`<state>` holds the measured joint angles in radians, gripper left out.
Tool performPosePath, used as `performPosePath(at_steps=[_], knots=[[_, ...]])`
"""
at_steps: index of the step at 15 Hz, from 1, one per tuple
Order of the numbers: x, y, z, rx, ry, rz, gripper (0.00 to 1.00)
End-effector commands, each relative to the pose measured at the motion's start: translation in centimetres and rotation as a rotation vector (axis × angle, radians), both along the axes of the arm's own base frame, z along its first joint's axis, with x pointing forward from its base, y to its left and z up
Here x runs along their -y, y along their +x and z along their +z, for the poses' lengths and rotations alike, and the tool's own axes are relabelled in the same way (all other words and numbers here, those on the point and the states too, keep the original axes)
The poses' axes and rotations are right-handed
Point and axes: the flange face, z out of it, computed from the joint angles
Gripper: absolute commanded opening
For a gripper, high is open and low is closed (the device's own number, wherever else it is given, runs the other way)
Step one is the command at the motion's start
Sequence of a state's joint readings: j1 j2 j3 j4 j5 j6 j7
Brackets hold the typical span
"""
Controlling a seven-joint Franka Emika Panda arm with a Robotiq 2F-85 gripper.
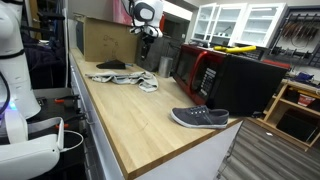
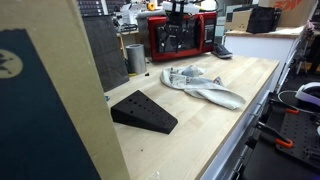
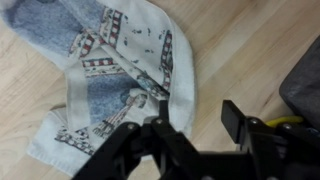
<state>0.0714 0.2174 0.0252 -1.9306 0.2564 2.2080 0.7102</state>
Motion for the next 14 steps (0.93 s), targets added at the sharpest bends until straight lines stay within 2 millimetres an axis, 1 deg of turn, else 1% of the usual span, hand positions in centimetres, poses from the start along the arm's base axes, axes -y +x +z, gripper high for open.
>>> performPosePath(at_steps=[1,2,3,5,7,10,14], knots=[[1.3,-1.9,0.7,-0.135,0.026,0.100,0.90],[1.6,-2.6,0.5,-0.184,0.028,0.141,0.98],[1.9,-3.4,0.2,-0.234,0.027,0.179,1.00],[2.2,-5.1,-0.6,-0.324,0.024,0.258,1.00],[2.2,-6.9,-1.8,-0.378,0.005,0.335,1.00],[2.2,-9.6,-4.7,-0.411,-0.049,0.429,1.00],[2.1,-13.9,-9.1,-0.492,-0.106,0.518,1.00]])
